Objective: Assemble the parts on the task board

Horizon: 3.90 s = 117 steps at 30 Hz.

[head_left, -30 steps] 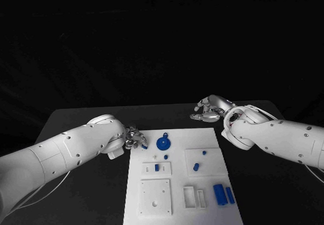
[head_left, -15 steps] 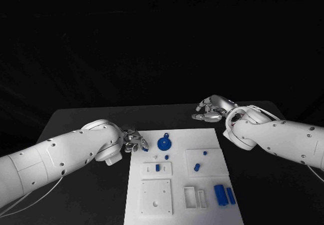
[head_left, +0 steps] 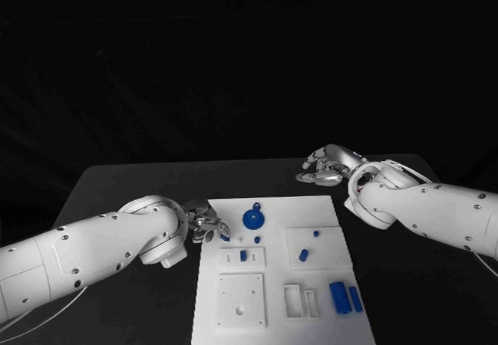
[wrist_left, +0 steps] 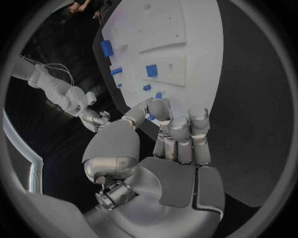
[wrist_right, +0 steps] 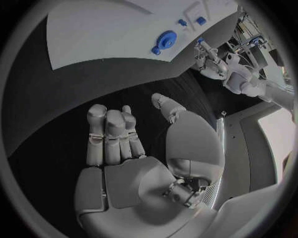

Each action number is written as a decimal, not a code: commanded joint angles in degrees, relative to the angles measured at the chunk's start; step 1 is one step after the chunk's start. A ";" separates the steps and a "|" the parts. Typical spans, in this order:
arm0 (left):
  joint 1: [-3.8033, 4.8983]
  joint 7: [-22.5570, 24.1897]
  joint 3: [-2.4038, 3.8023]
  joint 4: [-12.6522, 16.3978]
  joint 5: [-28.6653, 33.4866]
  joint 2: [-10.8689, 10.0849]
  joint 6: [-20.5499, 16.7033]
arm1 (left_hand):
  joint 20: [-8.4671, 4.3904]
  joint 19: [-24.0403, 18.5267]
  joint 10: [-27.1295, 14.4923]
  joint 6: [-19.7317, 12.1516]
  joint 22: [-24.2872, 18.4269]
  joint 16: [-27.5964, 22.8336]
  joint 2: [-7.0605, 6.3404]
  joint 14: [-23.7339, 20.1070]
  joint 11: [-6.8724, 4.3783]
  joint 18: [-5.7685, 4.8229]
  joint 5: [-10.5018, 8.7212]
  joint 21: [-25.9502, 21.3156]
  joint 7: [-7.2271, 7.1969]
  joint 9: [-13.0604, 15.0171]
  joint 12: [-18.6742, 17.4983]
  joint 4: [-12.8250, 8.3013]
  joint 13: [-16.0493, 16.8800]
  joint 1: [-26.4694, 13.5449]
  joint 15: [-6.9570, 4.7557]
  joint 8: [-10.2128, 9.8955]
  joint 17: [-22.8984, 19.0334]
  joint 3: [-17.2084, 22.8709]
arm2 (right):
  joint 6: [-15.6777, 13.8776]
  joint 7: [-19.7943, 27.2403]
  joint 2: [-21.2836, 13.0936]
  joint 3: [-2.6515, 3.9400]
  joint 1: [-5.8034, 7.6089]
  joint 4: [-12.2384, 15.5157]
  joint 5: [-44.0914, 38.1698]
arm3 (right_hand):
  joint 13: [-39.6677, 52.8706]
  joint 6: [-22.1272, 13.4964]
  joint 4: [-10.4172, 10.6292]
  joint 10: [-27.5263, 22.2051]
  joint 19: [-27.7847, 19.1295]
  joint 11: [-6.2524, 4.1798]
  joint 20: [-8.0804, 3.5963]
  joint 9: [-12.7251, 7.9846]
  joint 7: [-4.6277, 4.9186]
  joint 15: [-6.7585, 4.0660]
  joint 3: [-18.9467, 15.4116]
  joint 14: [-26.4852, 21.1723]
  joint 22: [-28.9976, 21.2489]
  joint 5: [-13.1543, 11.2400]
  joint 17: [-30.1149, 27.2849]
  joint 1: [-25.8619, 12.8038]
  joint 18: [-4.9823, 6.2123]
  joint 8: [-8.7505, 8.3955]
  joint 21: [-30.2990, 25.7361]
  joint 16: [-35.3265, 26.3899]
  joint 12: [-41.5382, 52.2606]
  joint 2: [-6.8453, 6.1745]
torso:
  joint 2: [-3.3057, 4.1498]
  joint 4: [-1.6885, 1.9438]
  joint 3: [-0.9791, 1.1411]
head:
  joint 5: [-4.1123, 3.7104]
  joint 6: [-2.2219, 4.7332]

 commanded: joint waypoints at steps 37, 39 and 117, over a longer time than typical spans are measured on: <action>-1.92 0.47 -3.82 3.26 -7.77 -0.37 -3.54 | -5.57 1.25 0.49 9.26 0.68 1.23 -0.29 3.06 -0.53 1.37 3.28 1.15 -4.26 12.50 2.99 0.14 1.39 -0.02 -2.25 0.86 1.02 0.59 | 0.57 0.57 -0.22 0.02 -0.22 0.13 -0.04 | -0.11 -0.02 0.17 -0.33 -0.02 0.02 -0.47 -0.04 0.29 0.07 -0.22 0.50 0.88 0.36 0.09 -0.08 3.64 0.07 -0.25 -0.27 0.36 0.49 | 0.12 -0.14 0.05 | 0.01 -0.64; -1.92 0.44 -3.82 3.22 -7.77 -0.32 -3.38 | -5.57 1.25 0.48 9.27 0.68 1.23 -0.29 3.05 -0.53 1.38 3.31 1.15 -4.27 12.52 3.01 0.14 1.40 -0.04 -2.25 0.86 1.03 0.59 | 0.57 0.56 -0.22 0.02 -0.22 0.13 -0.04 | -0.11 -0.02 0.18 -0.33 -0.02 0.02 -0.47 -0.04 0.29 0.07 -0.22 0.50 0.88 0.37 0.09 -0.07 3.64 0.07 -0.25 -0.27 0.36 0.49 | 0.12 -0.15 0.04 | 0.01 -0.65; -1.93 -1.12 -3.75 1.43 -8.83 1.56 3.97 | -5.37 0.91 0.10 10.10 0.72 1.54 1.44 2.95 -0.45 1.37 1.80 1.42 -4.28 13.39 4.17 0.80 1.66 -2.90 -2.10 0.18 1.53 0.68 | 0.74 0.62 -0.25 0.02 -0.23 0.17 -0.03 | -0.23 -0.01 0.18 -0.38 0.01 0.02 -0.47 -0.05 0.29 0.07 -0.36 0.53 0.94 1.45 0.20 0.17 3.64 0.08 -0.33 -0.37 0.47 0.60 | 0.10 -0.13 0.04 | 0.13 -1.01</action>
